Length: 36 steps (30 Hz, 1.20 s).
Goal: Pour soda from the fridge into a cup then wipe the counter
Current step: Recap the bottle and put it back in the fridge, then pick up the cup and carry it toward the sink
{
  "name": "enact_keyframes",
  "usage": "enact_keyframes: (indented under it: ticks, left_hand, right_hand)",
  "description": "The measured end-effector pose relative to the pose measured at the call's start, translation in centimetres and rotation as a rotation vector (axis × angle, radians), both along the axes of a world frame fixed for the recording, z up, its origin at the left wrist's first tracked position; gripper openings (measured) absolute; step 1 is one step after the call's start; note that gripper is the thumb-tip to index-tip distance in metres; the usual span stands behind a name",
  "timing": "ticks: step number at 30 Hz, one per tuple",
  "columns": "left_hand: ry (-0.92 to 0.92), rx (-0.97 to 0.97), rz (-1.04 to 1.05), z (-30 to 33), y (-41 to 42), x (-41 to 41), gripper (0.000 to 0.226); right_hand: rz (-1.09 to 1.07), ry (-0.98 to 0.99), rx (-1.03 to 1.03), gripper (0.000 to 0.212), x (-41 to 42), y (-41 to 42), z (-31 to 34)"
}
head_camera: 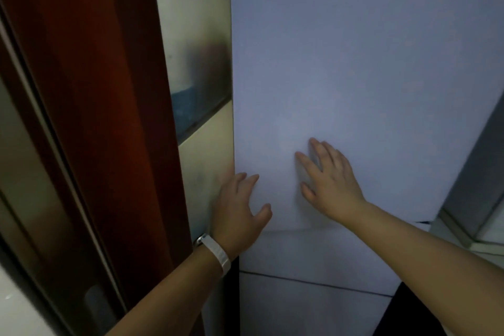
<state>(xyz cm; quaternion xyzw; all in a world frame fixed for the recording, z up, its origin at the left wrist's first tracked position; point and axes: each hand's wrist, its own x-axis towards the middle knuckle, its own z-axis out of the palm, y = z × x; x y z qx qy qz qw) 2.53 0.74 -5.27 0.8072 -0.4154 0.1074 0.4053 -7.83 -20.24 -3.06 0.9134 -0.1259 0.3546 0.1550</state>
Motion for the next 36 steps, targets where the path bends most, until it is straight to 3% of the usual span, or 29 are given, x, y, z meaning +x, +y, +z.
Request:
enact_keyframes:
  ticks: [10,21,28,36]
  left_hand:
    - [-0.136,0.1,-0.005,-1.5,-3.0,2.9,0.07]
    - [-0.095,0.158,0.046,-1.1,-5.9,4.7,0.07]
    - [-0.136,0.15,0.078,-0.8,-8.3,5.2,0.067]
    - [-0.164,0.148,0.03,-0.3,-11.8,3.7,0.066]
  right_hand:
    - [-0.035,-0.019,-0.124,0.08,3.1,-2.6,-0.5]
    - [-0.035,0.09,-0.173,0.068,6.3,-6.7,0.4]
    - [0.038,0.051,-0.269,0.058,6.5,-8.6,0.1]
    - [0.098,0.158,-0.226,0.062,5.5,-8.6,0.5]
